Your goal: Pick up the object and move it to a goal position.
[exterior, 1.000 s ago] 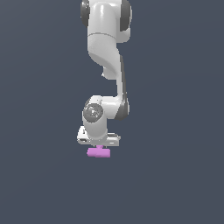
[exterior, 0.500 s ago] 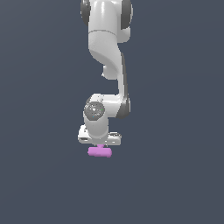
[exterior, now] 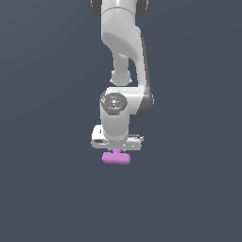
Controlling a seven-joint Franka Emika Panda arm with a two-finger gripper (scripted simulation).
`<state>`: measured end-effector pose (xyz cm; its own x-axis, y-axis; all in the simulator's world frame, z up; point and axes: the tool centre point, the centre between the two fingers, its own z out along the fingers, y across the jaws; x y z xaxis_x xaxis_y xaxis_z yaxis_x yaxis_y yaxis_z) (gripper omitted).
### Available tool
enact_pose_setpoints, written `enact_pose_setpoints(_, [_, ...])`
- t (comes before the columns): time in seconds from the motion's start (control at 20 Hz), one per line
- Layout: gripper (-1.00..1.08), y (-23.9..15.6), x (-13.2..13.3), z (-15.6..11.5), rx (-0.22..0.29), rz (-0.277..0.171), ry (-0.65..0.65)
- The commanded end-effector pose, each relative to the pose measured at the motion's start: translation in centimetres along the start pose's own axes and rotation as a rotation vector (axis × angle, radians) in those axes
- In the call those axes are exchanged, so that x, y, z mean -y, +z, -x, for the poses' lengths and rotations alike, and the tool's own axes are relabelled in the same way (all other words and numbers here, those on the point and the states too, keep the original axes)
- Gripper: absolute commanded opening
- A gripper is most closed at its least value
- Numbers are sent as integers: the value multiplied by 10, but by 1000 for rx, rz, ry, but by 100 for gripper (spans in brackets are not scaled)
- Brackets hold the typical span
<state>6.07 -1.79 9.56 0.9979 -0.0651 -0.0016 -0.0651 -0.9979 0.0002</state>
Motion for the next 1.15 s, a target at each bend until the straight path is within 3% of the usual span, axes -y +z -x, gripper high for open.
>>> enact_pose_setpoints(0.0, [-100, -26, 16, 2, -1, 0, -1])
enact_pose_setpoints(0.6, [-100, -137, 84, 8, -2, 1, -1])
enact_pose_setpoints(1.1, [-100, -166, 102, 8, -2, 0, -1])
